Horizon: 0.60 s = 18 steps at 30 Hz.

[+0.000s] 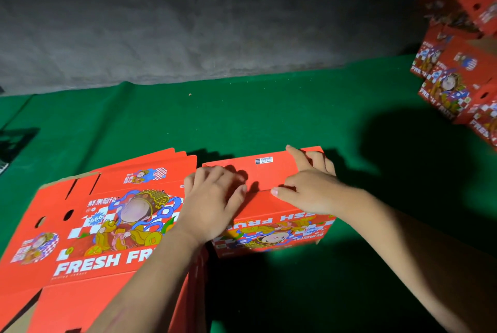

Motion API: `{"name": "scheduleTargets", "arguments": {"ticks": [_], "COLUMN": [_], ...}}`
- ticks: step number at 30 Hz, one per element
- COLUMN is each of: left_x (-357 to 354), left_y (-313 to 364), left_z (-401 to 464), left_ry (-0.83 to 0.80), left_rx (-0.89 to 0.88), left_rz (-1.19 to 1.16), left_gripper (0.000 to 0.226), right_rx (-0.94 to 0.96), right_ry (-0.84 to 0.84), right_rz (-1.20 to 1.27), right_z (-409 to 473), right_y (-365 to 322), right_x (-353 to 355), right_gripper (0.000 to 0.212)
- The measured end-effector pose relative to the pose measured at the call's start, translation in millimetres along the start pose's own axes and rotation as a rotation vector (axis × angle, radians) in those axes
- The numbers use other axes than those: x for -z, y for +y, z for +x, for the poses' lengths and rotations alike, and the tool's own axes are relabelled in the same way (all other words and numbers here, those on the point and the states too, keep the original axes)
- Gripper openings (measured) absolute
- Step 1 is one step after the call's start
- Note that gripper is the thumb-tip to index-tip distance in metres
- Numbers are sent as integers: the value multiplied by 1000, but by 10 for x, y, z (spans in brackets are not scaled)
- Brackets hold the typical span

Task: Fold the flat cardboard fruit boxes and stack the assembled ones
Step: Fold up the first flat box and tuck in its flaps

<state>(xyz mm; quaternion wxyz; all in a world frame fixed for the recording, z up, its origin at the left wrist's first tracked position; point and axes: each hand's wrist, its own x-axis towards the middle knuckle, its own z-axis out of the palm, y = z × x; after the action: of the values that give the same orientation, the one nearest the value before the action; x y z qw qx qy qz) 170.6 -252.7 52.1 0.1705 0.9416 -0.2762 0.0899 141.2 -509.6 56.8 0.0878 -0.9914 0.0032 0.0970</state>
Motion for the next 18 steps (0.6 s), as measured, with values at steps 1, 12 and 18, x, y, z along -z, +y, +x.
{"name": "scheduleTargets", "arguments": {"ticks": [1, 12, 18], "left_x": [12, -156, -170], "left_y": [3, 38, -20], "left_z": [-9, 20, 63], "left_ry": [48, 32, -38], "left_rx": [35, 596, 714], "left_rz": [-66, -1081, -1403], "left_gripper": [49, 64, 56], "right_rx": [22, 121, -413], "right_ry": [53, 190, 142], "right_rz": [6, 476, 758], "right_z": [-6, -142, -172], "right_y": [17, 307, 466], "right_x": [0, 391, 272], "right_gripper": [80, 67, 73]}}
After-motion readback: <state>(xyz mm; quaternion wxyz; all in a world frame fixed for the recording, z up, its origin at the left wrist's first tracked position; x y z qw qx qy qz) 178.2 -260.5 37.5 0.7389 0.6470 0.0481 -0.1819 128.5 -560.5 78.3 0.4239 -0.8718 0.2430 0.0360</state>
